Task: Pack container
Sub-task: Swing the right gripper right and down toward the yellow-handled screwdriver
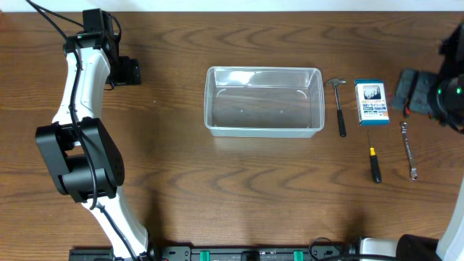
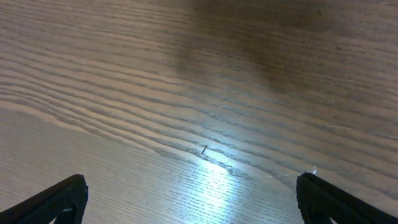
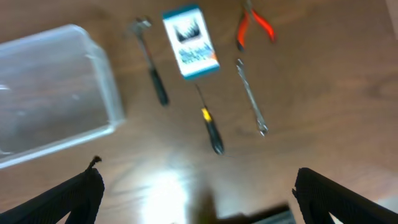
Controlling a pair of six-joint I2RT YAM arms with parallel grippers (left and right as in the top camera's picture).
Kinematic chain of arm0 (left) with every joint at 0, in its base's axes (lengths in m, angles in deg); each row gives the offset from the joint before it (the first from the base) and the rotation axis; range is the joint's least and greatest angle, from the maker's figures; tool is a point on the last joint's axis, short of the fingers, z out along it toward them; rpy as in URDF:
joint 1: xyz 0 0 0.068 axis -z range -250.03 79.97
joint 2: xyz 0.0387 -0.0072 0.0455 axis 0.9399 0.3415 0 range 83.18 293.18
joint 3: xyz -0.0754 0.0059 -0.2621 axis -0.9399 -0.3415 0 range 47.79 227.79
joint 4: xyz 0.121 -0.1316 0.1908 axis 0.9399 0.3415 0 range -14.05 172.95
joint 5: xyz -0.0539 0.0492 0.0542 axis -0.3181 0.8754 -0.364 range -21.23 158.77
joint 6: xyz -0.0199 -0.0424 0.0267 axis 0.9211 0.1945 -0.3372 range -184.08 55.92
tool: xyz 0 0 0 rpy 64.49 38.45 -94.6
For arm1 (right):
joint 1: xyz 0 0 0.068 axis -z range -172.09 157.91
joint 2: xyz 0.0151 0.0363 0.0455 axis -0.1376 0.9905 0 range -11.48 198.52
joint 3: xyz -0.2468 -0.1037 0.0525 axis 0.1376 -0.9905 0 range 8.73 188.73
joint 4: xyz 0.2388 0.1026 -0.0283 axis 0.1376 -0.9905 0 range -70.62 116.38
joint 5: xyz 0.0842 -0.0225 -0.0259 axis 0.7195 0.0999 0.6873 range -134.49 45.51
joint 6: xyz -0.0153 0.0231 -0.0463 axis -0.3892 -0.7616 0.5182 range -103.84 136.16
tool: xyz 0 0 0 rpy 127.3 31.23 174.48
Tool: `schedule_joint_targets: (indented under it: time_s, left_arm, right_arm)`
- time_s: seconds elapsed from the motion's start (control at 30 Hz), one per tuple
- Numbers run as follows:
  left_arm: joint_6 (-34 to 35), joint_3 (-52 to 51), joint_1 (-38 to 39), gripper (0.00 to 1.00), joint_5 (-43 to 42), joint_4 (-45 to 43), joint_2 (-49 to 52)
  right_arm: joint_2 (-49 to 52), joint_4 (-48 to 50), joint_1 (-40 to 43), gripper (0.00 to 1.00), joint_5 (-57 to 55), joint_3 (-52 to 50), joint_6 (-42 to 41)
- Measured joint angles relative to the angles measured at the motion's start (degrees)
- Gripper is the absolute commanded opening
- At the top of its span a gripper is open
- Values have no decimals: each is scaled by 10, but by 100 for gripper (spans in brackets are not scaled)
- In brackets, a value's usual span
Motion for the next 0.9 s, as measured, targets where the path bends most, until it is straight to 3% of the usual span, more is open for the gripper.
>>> schedule_joint_targets:
  time_s: [0.4, 0.77, 0.9]
  left_arm:
    - [0, 0, 0, 98, 0, 0, 0]
    - [0, 0, 0, 98, 0, 0, 0]
    - [0, 0, 0, 98, 0, 0, 0]
  right_arm:
    - [19, 51, 46, 99, 31, -125, 55]
    - [57, 133, 46, 99, 51, -141, 103]
    - [57, 156, 46, 99, 69, -150, 162]
